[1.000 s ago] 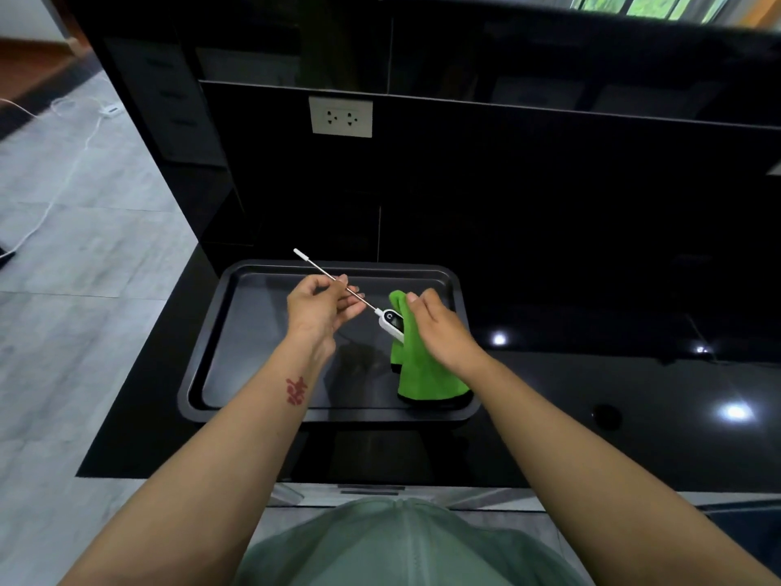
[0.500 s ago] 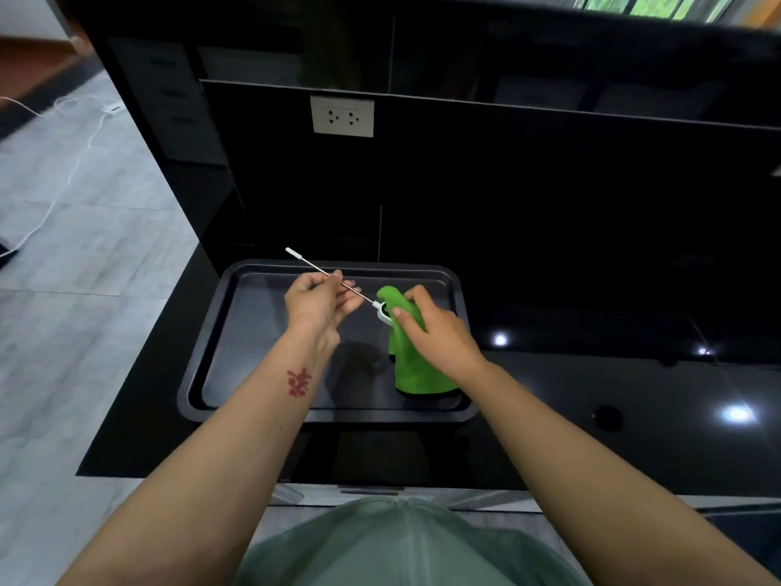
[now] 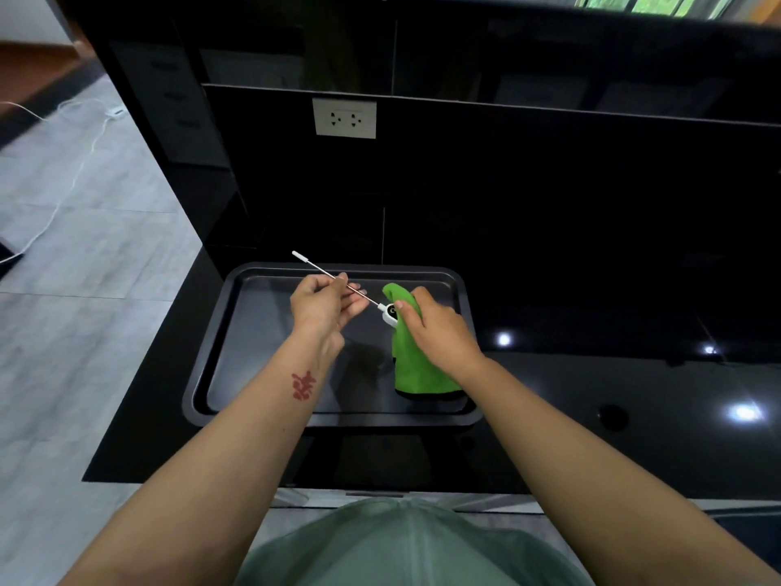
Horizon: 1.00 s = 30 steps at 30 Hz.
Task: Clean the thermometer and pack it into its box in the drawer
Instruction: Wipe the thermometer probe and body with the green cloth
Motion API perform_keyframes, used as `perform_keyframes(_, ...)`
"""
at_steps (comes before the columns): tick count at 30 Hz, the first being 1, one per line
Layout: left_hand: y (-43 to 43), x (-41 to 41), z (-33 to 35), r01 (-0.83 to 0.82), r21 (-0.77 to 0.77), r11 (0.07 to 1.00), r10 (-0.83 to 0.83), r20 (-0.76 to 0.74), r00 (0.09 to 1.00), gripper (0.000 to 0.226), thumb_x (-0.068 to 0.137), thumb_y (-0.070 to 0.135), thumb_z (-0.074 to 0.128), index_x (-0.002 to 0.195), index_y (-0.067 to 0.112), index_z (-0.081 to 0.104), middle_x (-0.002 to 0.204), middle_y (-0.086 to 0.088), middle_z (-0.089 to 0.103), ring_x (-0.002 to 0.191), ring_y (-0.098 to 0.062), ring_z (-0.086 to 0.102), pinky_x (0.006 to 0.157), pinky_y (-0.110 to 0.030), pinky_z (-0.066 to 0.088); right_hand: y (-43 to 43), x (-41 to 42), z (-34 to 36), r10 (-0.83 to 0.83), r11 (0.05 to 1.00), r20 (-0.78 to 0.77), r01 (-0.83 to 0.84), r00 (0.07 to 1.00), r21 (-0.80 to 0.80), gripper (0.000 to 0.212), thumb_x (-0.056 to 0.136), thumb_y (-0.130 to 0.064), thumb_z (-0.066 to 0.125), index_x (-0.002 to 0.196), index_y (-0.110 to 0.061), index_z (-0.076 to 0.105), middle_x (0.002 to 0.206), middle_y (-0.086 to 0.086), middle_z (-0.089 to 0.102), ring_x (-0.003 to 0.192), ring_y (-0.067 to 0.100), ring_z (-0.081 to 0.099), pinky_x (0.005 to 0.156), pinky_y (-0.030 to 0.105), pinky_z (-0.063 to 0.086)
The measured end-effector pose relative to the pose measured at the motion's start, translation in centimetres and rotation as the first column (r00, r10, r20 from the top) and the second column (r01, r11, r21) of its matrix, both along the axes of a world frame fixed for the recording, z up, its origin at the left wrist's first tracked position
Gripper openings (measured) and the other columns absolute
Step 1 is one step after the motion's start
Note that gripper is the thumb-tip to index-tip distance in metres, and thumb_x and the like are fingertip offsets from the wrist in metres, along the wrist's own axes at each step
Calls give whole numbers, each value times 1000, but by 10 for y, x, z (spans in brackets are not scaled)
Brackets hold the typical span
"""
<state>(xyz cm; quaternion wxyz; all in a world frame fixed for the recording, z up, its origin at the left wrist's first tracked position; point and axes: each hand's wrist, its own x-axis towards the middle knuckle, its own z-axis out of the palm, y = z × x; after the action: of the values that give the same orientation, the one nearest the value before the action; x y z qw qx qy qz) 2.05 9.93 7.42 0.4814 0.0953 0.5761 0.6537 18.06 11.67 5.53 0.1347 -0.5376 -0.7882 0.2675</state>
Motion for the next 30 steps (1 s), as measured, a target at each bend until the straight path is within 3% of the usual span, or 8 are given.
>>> perform_keyframes(4,4,-5,2,-27,15,1000,26,14,1000,23,96,4,54,76,10,46,75,-14,61,67,-22,64,47,-21,55,5,4,-6,-147,985,-82,138,986,-106,31,99,-50,32,92,-21,40,75,3,55,76,32,59,64,37,44)
perform_keyframes(8,5,-3,-1,-7,5,1000,7,8,1000,22,97,6,55,76,11,47,77,-13,62,69,-21,65,51,-22,58,2,0,-3,-37,998,51,35,998,54,37,101,-48,27,106,-15,42,84,8,62,80,36,62,64,40,46)
perform_keyframes(11,5,0,-7,33,4,999,-33,1,999,22,96,7,56,76,11,48,76,-13,63,68,-21,66,54,-23,59,1,-5,-2,46,990,126,-62,991,126,37,102,-47,27,111,-14,41,92,11,66,82,38,62,60,38,39)
perform_keyframes(18,14,-12,-3,-46,27,999,45,41,998,21,96,5,55,77,10,47,75,-13,62,67,-22,64,54,-26,60,7,7,-3,-108,994,-34,108,994,-10,36,102,-46,30,102,-13,44,84,12,63,81,37,62,66,41,46)
perform_keyframes(25,14,1,-8,51,35,998,-52,30,998,16,95,7,57,81,9,51,78,-13,63,69,-21,66,59,-26,61,10,-2,-1,-25,998,63,22,998,51,39,101,-50,25,114,-18,43,80,3,63,72,30,62,61,39,48)
perform_keyframes(30,16,-10,-3,26,48,998,-30,70,997,17,96,5,55,80,9,52,78,-13,63,70,-23,65,56,-26,60,16,6,-4,-101,991,-101,92,990,-93,33,100,-50,31,95,-20,44,76,2,58,73,29,60,67,41,49)
